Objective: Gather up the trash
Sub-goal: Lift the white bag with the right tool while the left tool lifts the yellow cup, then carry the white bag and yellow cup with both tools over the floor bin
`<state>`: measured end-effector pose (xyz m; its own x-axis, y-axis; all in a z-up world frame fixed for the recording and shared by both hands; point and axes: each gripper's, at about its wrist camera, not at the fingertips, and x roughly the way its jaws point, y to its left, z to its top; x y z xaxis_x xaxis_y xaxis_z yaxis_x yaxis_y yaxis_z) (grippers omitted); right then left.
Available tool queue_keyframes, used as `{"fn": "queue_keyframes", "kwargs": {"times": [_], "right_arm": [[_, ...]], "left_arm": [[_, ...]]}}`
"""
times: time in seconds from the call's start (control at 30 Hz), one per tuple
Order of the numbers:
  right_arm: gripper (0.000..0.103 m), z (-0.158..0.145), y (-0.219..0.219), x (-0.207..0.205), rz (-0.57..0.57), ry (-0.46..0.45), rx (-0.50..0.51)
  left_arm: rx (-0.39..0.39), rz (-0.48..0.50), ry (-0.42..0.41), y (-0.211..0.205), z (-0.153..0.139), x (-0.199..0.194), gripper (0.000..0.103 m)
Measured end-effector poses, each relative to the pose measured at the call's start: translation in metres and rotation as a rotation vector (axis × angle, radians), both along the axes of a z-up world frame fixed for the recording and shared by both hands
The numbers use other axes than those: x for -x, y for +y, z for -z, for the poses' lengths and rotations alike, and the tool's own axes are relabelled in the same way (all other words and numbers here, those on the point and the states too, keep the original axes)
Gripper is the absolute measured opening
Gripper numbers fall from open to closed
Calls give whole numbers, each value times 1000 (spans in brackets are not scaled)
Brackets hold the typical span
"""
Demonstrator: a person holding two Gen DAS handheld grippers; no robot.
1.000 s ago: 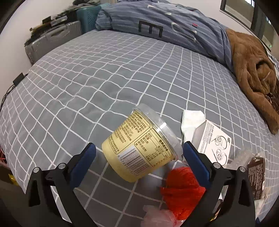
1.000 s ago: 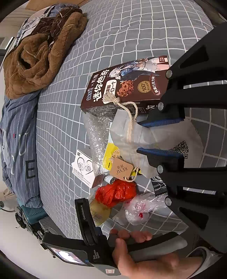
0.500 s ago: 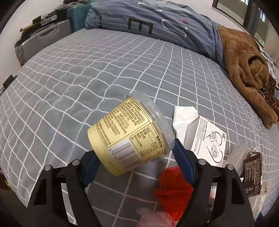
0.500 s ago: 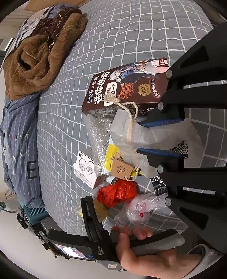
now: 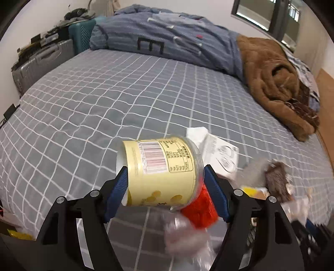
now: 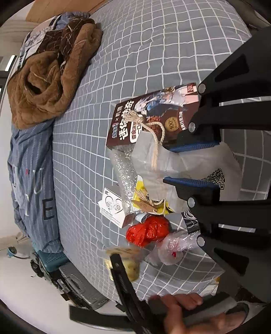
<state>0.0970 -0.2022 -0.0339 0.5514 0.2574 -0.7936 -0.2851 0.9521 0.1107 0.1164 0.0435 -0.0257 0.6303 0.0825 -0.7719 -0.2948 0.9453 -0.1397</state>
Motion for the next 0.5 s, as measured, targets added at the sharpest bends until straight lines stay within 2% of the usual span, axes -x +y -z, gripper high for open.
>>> {"fn": "queue_keyframes", "kwargs": {"times": [0.5], "right_arm": [[23, -43, -14, 52, 45, -48, -42]], "left_arm": [[16, 102, -35, -24, -36, 89, 69]]}}
